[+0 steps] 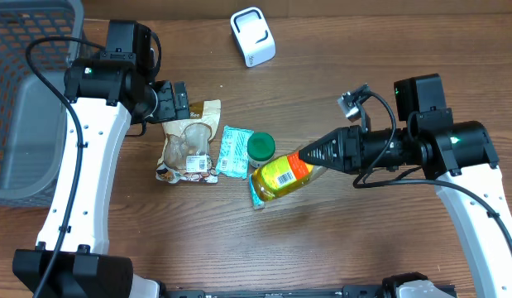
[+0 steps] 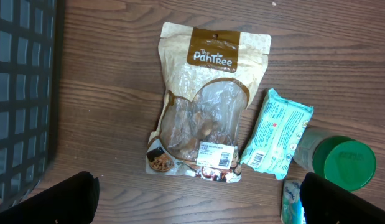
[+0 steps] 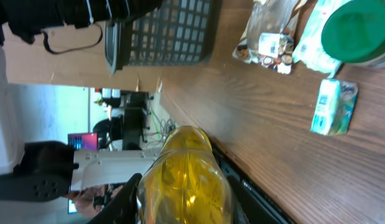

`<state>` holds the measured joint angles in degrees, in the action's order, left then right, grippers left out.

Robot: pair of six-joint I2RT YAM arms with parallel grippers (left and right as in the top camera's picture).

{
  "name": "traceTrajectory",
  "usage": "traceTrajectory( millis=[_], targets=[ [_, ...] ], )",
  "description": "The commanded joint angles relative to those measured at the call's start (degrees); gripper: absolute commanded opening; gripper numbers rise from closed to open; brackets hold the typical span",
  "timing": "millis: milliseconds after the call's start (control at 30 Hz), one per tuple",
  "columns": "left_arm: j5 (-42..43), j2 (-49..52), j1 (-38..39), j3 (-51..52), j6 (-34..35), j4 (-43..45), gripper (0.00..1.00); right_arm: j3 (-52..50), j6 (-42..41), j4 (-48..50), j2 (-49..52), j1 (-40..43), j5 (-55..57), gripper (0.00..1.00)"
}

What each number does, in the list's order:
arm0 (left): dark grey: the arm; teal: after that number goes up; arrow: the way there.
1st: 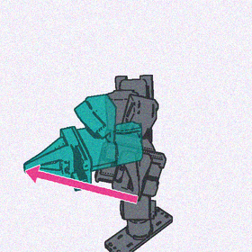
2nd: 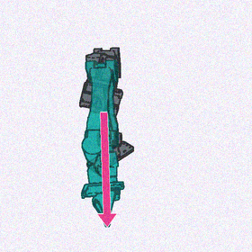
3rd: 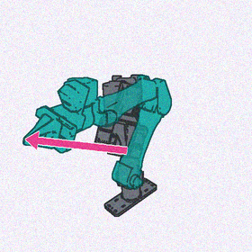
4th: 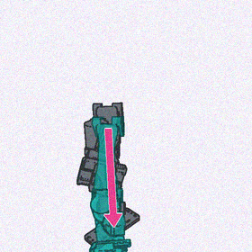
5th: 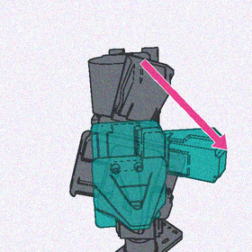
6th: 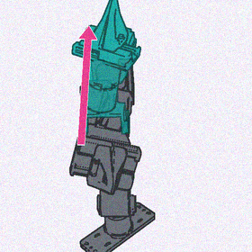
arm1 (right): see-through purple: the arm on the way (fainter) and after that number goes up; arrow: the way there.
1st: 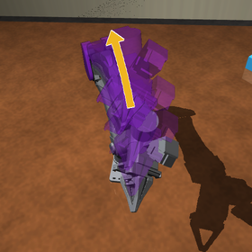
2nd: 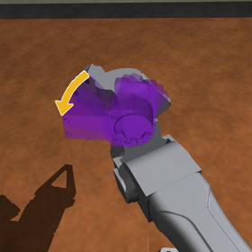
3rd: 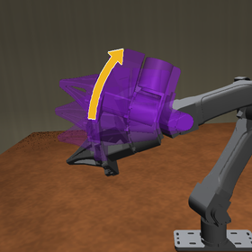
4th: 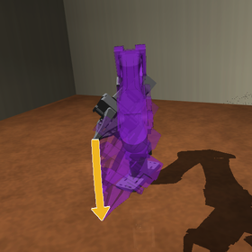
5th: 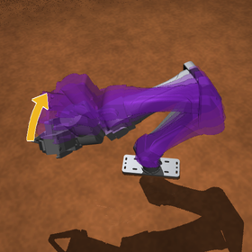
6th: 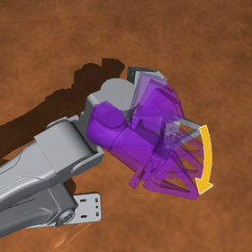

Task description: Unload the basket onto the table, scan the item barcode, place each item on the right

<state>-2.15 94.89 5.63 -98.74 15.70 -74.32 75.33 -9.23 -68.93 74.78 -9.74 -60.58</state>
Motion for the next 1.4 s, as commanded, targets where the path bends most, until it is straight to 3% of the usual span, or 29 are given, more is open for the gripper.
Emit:
traceTrajectory(
  millis=[0, 533, 800, 1033, 1367],
  targets=[
    [0.3, 0.5, 0.0, 0.1, -0.5, 0.0, 1.0, 1.6, 5.3, -1.7, -0.8, 0.4, -5.8, 0.21],
    [0.3, 0.5, 0.0, 0.1, -0.5, 0.0, 1.0, 1.6, 6.7, -3.6, -0.7, 0.4, -3.7, 0.22],
    [0.3, 0.5, 0.0, 0.1, -0.5, 0.0, 0.99, 1.6, 5.2, -2.5, -0.7, 0.4, 14.5, 0.2],
    [0.3, 0.5, 0.0, 0.1, -0.5, 0.0, 0.99, 1.6, -8.0, -2.5, -0.7, 0.4, 37.6, 0.17],
    [0.3, 0.5, 0.0, 0.1, -0.5, 0.0, 0.99, 1.5, -10.6, -2.4, 2.6, 0.4, 42.3, 0.13]
  ],
)
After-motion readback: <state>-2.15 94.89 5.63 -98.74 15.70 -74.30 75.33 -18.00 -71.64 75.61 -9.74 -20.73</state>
